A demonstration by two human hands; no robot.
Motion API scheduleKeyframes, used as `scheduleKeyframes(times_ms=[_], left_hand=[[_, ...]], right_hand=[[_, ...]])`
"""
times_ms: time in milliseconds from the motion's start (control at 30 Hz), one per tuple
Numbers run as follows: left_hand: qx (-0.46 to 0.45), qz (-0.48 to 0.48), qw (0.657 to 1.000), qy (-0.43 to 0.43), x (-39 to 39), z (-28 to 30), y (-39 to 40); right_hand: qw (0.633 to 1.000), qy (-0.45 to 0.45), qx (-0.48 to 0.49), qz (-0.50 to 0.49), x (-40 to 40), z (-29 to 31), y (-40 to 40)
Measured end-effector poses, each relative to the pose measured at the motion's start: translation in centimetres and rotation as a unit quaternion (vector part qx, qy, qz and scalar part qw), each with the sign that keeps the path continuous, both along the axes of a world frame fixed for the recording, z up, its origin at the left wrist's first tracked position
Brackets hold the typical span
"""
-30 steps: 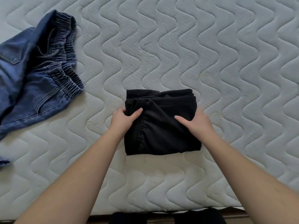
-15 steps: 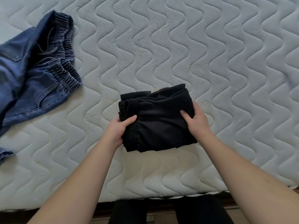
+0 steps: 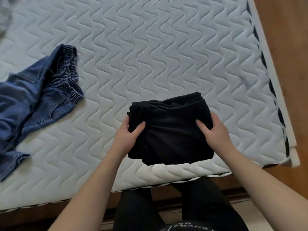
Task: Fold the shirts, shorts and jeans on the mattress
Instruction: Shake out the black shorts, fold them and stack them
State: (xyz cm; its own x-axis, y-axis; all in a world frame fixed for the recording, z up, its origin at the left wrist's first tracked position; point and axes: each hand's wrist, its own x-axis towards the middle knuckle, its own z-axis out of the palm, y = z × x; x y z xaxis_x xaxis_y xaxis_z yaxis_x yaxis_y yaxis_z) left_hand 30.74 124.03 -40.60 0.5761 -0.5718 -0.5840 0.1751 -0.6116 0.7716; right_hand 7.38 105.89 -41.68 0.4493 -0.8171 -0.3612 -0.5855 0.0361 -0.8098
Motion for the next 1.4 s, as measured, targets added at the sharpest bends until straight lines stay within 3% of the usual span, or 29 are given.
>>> scheduleKeyframes(times_ms=[433,667,867,1067,1400], left_hand=[[-0.045,-0.025,0.999,-0.011,-8.2,11.8,-2.9],[-0.058,-0.059,0.997,-0.012,-10.2,13.9,-3.0],[-0.079,-0.185,0.979,0.036,-12.0,13.8,-5.7],[-0.092,-0.373,0.921,0.069,-14.8,16.0,-9.8],[-0.135,-0.432,0.891,0.038,-21.8,17.3,-15.4]], right_hand=[[0.998,-0.046,-0.013,-0.04,-10.0,11.0,-0.5],[0.995,-0.038,-0.002,-0.087,-14.0,13.6,1.9],[0.978,-0.023,-0.022,-0.207,-17.9,14.7,5.5],[0.96,-0.01,-0.04,-0.278,-22.1,16.0,8.6],[0.908,-0.024,-0.094,-0.408,-27.3,18.0,9.8]])
